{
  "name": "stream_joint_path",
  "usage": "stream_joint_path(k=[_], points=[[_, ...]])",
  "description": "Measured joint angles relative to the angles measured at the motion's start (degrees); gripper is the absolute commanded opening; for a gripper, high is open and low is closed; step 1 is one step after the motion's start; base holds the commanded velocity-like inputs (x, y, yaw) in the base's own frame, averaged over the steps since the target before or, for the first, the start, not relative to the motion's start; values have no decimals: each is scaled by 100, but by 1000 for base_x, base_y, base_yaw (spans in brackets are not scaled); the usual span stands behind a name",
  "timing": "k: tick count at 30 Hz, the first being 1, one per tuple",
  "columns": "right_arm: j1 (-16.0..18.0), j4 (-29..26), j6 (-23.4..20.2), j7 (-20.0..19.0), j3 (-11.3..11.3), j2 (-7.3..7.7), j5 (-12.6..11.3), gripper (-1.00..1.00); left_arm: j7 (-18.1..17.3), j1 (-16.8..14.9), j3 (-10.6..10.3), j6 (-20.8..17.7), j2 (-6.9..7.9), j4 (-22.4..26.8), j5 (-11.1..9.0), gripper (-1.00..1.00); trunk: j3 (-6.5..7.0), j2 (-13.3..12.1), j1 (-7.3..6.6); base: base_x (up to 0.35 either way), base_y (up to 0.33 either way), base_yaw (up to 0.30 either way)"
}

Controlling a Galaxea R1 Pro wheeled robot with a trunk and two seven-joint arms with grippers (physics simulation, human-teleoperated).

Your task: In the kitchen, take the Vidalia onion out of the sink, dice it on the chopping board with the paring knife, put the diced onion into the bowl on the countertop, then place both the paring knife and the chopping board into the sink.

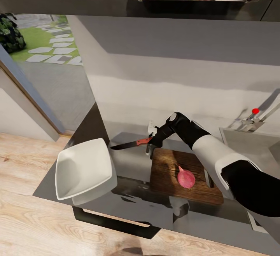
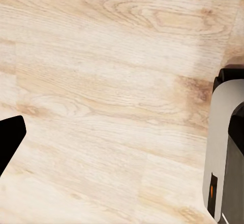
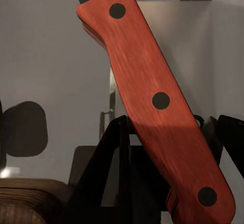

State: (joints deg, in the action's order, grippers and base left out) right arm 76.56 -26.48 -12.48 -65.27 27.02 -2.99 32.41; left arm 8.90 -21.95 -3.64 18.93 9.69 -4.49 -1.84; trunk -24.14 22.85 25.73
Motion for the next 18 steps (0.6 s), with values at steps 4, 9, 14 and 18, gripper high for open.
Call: stream_joint_path(k=[4, 9, 14, 18], points=[[-20, -33, -1, 35, -3, 1, 20, -100, -1, 0, 0, 0, -5, 2, 0, 100, 0, 0, 0, 0, 0, 0], [-43, -35, 8, 278, -13, 0, -7, -100, -5, 0, -1, 0, -8, 7, 0, 100, 0, 0, 0, 0, 0, 0], [-42, -3, -45, 521, -27, -9, -56, -100, -5, 0, -1, 0, -9, 8, 0, 100, 1, 1, 0, 0, 0, 0], [-45, -34, -54, 638, -22, -13, -24, -100, -8, -1, -1, 0, -9, 8, -1, 100, 0, -1, 1, 0, 0, 0]])
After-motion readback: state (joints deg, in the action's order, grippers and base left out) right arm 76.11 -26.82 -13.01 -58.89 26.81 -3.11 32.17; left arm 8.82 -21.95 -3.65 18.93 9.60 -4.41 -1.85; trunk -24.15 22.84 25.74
